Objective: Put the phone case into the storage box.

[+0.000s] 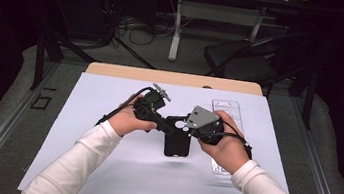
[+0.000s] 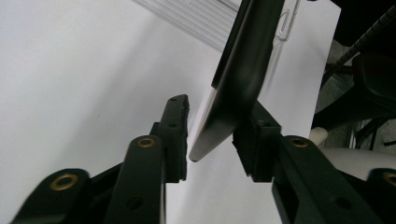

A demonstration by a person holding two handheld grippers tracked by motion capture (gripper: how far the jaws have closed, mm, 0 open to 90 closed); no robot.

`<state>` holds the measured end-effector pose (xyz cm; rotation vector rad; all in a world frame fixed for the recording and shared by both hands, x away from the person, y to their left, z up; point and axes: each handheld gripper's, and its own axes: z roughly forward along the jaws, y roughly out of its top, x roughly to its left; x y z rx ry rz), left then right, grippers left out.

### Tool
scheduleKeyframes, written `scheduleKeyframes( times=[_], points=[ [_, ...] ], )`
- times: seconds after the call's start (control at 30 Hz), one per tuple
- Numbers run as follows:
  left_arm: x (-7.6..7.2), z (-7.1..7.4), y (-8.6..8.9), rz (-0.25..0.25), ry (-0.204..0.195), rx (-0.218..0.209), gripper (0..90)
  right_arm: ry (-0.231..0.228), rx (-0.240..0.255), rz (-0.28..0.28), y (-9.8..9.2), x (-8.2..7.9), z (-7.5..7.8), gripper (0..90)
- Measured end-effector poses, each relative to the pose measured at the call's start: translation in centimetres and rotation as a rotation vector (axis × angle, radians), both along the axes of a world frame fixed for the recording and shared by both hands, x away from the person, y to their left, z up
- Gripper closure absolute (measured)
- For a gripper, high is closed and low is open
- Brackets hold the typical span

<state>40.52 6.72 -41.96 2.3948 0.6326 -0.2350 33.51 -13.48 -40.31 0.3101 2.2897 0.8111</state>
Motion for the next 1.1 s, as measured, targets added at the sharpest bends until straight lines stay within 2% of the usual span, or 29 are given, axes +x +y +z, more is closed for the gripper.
scheduleKeyframes(
  times=[0.3, 0.4, 0.53, 0.63, 0.73, 0.9, 1.03, 1.1],
  points=[
    [-0.3, -0.2, 0.7, 0.017, -0.042, -0.037, 54.5, -0.012, 0.007, 0.001, -0.3, 0.2, 0.2, 80.8],
    [-0.5, -0.3, 0.9, 0.012, -0.073, -0.046, 52.5, -0.017, 0.003, 0.005, -0.3, 0.2, 0.3, 80.8],
    [-0.8, -0.3, 1.0, 0.009, -0.140, -0.048, 48.7, -0.018, 0.005, 0.002, -0.4, 0.3, 0.4, 80.7],
    [-0.8, -0.3, 1.2, 0.018, -0.164, -0.059, 45.6, -0.018, 0.009, 0.004, -0.6, 0.4, 0.5, 80.8],
    [-0.9, -0.4, 1.5, 0.033, -0.173, -0.072, 43.1, -0.028, 0.012, 0.009, -0.7, 0.5, 0.6, 80.7],
    [-1.0, -0.5, 1.8, 0.043, -0.208, -0.059, 41.8, -0.033, 0.009, 0.009, -1.0, 0.5, 0.8, 80.7],
    [-1.2, -0.5, 2.0, 0.050, -0.218, -0.072, 40.6, -0.037, 0.012, 0.007, -1.1, 0.5, 0.9, 80.8],
    [-1.3, -0.6, 2.0, 0.051, -0.209, -0.085, 40.2, -0.044, 0.012, 0.010, -1.2, 0.6, 1.0, 80.7]
  ],
)
